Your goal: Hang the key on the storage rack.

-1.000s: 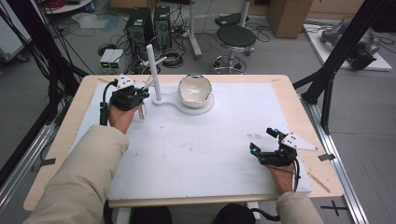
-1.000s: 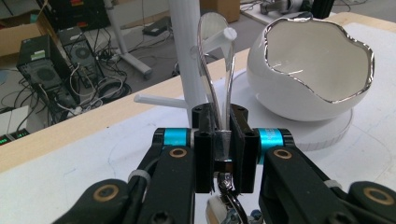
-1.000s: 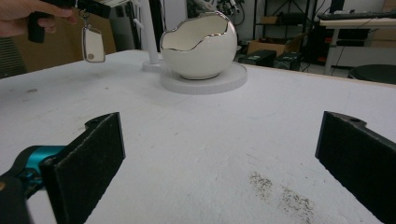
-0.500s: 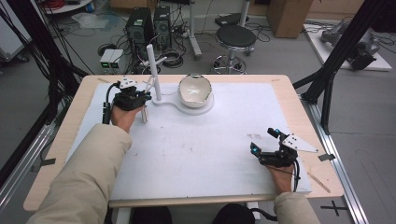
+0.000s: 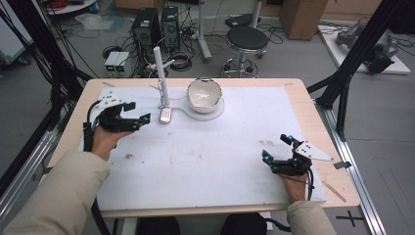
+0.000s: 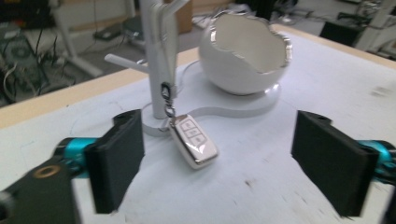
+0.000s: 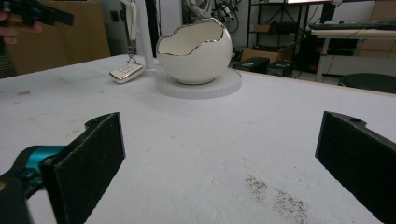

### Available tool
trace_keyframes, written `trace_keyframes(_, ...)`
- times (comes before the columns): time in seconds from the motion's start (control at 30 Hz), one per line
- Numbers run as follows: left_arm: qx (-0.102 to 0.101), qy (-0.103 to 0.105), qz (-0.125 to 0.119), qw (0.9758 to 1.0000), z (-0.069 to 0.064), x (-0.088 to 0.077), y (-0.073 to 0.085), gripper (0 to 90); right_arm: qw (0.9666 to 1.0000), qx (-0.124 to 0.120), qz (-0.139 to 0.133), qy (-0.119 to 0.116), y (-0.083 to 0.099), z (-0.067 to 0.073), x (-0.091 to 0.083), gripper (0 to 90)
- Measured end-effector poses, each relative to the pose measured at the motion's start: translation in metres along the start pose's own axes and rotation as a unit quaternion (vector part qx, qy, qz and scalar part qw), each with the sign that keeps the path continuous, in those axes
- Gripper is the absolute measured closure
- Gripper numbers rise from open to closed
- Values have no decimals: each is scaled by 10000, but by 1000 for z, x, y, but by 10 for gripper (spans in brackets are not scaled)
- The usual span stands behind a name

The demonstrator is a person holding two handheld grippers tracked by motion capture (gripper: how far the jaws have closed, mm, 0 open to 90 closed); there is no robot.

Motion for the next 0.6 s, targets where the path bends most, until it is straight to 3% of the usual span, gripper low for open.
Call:
trace_keyframes(0.07,99,155,-19,9998,-9,-13,9,69,10000,-7,1,5,0,1,0,5)
trace_keyframes(0.13,177,313,56,9993,-17,-23,20,47,10000,-12,-2,-1,0,1,0,5)
trace_keyframes(0.33,182,385,-266,9987,-28,-46,39,17,10000,-33,-6,-1,0,0,0,5)
trace_keyframes(0.5,358,299,-455,9979,-34,-57,50,17,10000,-36,0,0,0,1,0,5)
trace_keyframes(0.6,364,320,-513,9975,-37,-61,59,17,10000,-33,-3,14,0,1,0,5)
Point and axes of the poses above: each handheld gripper's, and its own axes: x roughly forward along the jaws, y roughly out of its underside, z roughly to its left, the point moved 7 cm from there along x, roughly forward along the jaws, and after that the axes turned 6 degrees about y, right-handed, at the moved point
